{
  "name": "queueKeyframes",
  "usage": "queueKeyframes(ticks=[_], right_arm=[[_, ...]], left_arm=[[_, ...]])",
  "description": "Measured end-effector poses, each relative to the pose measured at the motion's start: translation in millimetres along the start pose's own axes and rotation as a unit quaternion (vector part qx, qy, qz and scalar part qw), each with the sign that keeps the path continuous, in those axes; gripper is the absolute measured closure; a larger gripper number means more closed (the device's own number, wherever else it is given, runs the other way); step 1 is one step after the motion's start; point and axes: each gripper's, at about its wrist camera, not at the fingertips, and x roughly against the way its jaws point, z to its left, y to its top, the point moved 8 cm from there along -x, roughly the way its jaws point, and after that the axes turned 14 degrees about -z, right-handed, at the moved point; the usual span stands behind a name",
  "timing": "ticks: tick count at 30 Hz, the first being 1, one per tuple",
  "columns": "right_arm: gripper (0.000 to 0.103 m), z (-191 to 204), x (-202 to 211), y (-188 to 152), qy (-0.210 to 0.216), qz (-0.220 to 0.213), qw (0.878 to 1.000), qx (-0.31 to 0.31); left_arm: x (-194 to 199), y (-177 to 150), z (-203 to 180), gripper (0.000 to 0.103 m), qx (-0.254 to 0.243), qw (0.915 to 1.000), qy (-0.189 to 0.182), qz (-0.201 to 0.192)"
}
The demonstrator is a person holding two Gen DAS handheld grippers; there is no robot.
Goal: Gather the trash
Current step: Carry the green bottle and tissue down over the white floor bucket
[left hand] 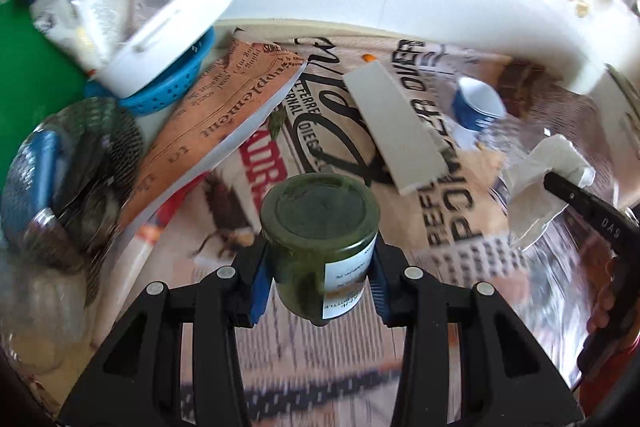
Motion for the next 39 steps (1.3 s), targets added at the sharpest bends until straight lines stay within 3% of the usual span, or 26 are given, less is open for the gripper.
queueKeyframes(ticks=[9,19,24,30,39], right_arm=[[0.098,69,101,-35,-0.016,-0.065,0.998,0.008],[0.098,166,202,-129,-0.047,-0.092,0.994,-0.019],[0.098,200,238,-171,-0.047,-0.087,0.994,-0.038],[0.098,213,261,-218,-0.056,-0.054,0.996,-0.044],[0.098,186,272,-301,-0.082,-0.010,0.995,-0.052]], left_arm=[[106,-38,17,0.062,-0.013,0.9971,-0.057,-0.048],[234,-115,66,0.062,-0.028,0.9930,-0.098,-0.061],[277,-152,82,0.062,-0.060,0.9914,-0.100,-0.058],[293,-205,84,0.062,-0.077,0.9913,-0.103,-0.030],[267,-313,66,0.062,-0.074,0.9909,-0.104,0.043]])
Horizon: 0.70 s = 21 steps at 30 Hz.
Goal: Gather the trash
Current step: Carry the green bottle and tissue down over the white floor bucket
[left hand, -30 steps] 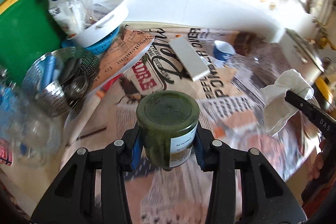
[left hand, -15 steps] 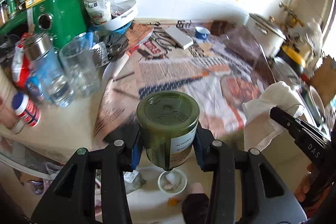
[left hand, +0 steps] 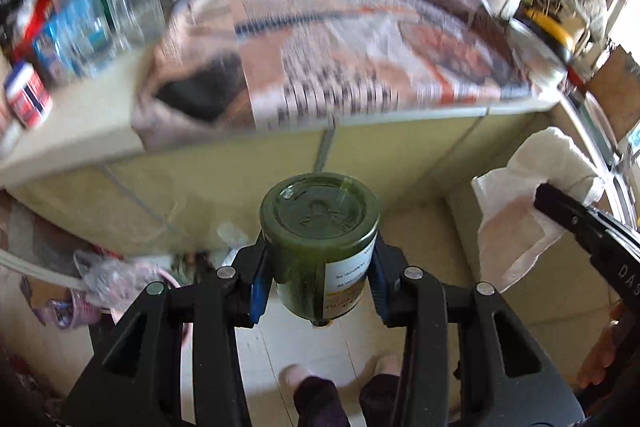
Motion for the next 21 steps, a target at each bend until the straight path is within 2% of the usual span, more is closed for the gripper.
queueKeyframes(ticks=[6,15,21], right_arm=[[0.098,-45,-43,-60,-0.006,0.046,0.999,0.005],[0.097,-97,-121,-149,0.002,0.098,0.995,0.010],[0.097,-118,-181,-207,0.009,0.120,0.993,0.010]], left_arm=[[-54,-64,-15,0.062,0.010,0.9993,0.017,0.031],[-162,-151,-25,0.062,0.052,0.9962,0.030,0.063],[-238,-209,-18,0.062,0.054,0.9945,0.036,0.082]])
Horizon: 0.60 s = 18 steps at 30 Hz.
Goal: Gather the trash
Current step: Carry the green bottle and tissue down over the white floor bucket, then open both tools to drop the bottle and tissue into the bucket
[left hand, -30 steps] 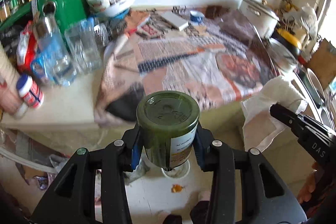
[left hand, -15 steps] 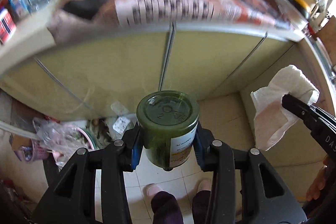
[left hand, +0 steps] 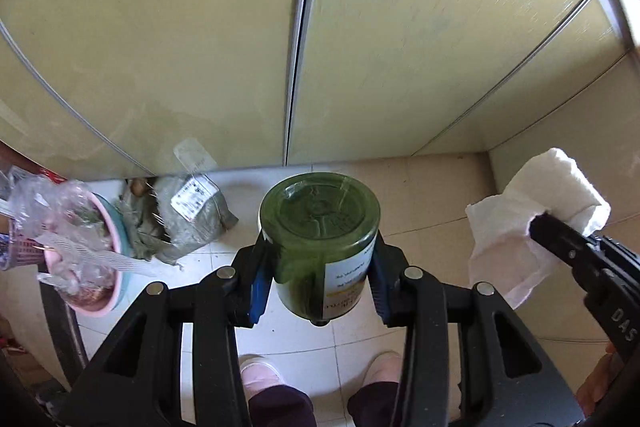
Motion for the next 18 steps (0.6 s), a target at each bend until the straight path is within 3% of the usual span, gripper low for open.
queueKeyframes(ticks=[8,13,18], right_arm=[[0.097,-12,-87,-36,0.015,0.023,1.000,0.000],[0.097,-14,-122,-48,0.029,0.032,0.999,0.001],[0.097,-8,-144,-57,0.039,0.041,0.998,0.001]], left_arm=[[-107,-38,13,0.062,0.026,0.9987,-0.020,0.040],[-153,-47,19,0.062,0.030,0.9982,-0.019,0.049],[-174,-55,27,0.057,0.025,0.9976,-0.013,0.063]])
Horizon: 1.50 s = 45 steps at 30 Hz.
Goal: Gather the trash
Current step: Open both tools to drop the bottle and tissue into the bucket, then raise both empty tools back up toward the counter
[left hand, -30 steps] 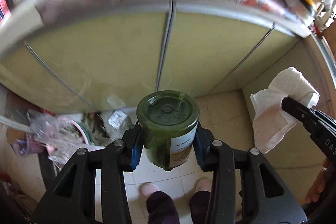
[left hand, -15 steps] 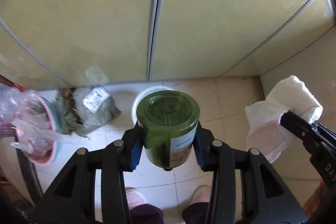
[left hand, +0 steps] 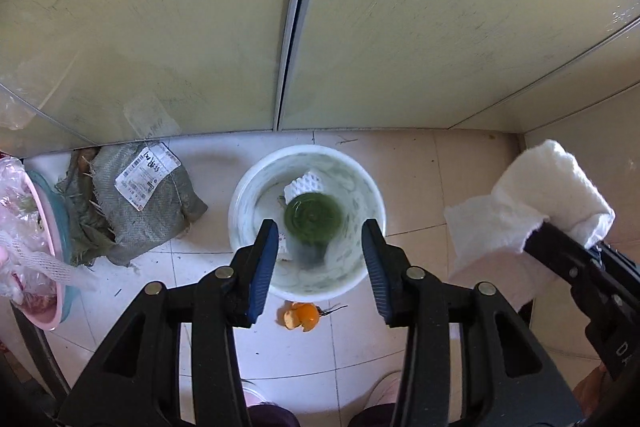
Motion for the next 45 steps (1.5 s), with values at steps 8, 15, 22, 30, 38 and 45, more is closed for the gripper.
queueKeyframes(ticks=[8,15,22,30,38,45], right_arm=[[0.095,18,-20,2,0.020,0.019,1.000,0.010],[0.063,20,-33,3,0.024,0.051,0.998,0.019],[0.063,29,-7,19,0.014,0.049,0.998,0.032],[0.063,56,92,74,-0.004,0.004,1.000,0.031],[0.063,102,245,155,-0.004,-0.078,0.996,0.039],[0.063,150,374,216,-0.013,-0.175,0.983,0.052]], left_arm=[[22,0,31,0.057,0.001,0.9994,0.034,-0.010],[52,12,46,0.057,0.019,0.9984,0.044,-0.030],[95,25,39,0.057,0.006,0.9978,0.046,-0.048],[203,64,1,0.057,-0.014,0.9969,0.028,-0.072],[363,128,-40,0.057,-0.034,0.9895,0.005,-0.141],[505,189,-57,0.052,-0.054,0.9714,-0.013,-0.231]])
